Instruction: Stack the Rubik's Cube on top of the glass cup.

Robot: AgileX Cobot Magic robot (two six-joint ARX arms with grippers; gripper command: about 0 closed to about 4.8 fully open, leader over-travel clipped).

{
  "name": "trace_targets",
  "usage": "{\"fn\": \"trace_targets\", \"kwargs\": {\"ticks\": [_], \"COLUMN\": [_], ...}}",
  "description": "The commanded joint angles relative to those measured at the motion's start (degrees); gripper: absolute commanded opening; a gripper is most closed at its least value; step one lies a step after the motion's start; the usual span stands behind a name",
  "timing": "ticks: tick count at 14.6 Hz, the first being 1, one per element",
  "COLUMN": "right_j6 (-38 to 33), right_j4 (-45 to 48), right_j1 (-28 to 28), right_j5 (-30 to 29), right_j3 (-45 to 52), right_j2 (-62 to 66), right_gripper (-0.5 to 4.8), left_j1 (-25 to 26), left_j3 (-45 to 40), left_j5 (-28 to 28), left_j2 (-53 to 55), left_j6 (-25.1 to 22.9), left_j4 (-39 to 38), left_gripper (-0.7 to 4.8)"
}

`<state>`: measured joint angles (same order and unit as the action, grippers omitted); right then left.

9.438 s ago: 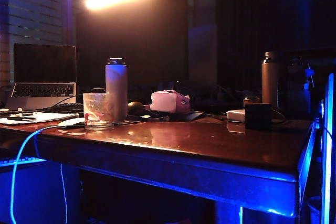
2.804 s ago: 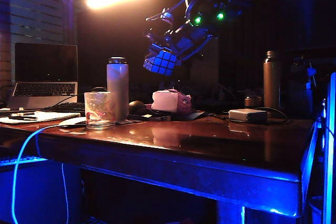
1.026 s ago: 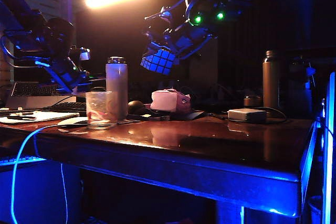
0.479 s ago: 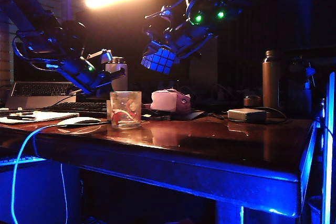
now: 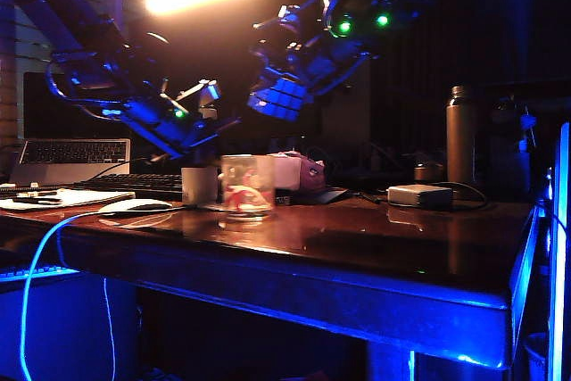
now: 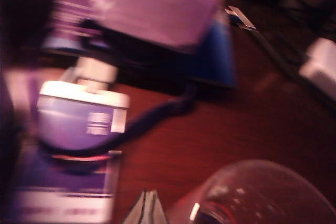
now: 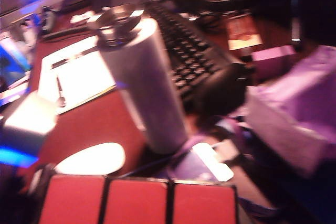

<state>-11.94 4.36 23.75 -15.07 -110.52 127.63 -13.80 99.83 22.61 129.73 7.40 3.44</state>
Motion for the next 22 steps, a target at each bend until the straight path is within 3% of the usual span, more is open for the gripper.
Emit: {"fn": "trace_targets", "kwargs": {"ticks": [1, 3, 7, 9, 12, 14, 22], "right_j6": [0.2, 0.2, 0.6, 2.0, 3.7, 4.3, 4.9], "right_j4": [1.2, 0.8, -0.4, -2.6, -5.2, -5.5, -7.1], "right_j1": [-1.2, -1.4, -1.4, -1.4, -1.4, -1.3, -0.4], "right_j5": [0.1, 0.1, -0.1, -0.4, -0.6, -3.3, -4.8], "right_j3": [-0.5, -0.5, -0.5, -0.5, -0.4, -0.4, -0.4], "right_j2": [-0.9, -0.8, -0.7, -0.7, -0.4, 0.0, 2.5], "right_gripper": [2.70, 2.69, 2.69, 2.69, 2.70, 2.70, 2.70], "left_j1": [-1.4, -1.8, -0.7, 0.7, 2.8, 2.8, 2.7], "left_j3": [0.2, 0.7, 0.7, 0.7, 0.7, 0.7, 0.7], "left_j5": [2.8, 2.4, -4.5, -1.1, 4.5, 4.7, 4.7], "left_j2": [-0.2, -0.2, -7.5, -12.9, -23.0, -29.0, -42.8], "left_j6": [0.1, -0.1, -0.3, -0.3, -0.4, -2.6, -2.9], "left_j4": [0.5, 0.5, 2.2, -1.9, -13.7, -19.0, -23.6], "left_gripper": [-0.04, -0.04, -0.04, -0.04, -0.04, -0.04, -0.04]}}
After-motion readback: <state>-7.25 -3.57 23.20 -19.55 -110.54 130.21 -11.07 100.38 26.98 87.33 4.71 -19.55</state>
